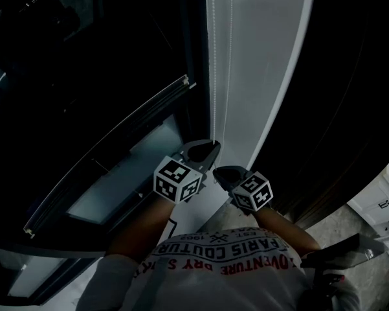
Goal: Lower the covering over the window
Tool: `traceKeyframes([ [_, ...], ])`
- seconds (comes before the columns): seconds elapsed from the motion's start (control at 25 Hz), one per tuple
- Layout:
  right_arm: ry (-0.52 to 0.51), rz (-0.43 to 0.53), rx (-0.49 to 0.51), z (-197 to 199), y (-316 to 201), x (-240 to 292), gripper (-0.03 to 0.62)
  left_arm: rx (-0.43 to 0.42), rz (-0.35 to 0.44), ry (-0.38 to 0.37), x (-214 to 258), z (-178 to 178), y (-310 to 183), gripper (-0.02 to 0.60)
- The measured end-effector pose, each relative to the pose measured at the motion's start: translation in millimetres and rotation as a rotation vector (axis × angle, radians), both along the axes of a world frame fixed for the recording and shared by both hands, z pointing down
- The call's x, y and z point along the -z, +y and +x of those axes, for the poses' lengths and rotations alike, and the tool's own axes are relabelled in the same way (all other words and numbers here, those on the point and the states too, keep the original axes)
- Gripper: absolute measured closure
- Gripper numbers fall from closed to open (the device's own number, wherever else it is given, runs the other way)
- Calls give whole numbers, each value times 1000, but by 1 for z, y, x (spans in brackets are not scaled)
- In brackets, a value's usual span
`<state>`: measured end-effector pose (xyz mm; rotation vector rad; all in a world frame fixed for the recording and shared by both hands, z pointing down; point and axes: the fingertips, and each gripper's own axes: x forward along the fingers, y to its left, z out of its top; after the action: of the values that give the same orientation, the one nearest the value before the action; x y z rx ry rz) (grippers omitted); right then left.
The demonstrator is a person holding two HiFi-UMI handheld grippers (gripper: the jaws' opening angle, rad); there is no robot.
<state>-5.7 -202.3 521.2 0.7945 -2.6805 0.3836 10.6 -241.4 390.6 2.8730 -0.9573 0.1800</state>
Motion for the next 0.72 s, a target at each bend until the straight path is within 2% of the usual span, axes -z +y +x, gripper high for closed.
traceKeyframes([
  [0.4, 66, -102, 1, 1, 10, -57, 588, 12, -87, -5, -58, -4, 5, 561],
  [0.72, 30, -89, 48, 0, 19, -49, 575, 38, -86, 19, -64, -6, 7, 561],
])
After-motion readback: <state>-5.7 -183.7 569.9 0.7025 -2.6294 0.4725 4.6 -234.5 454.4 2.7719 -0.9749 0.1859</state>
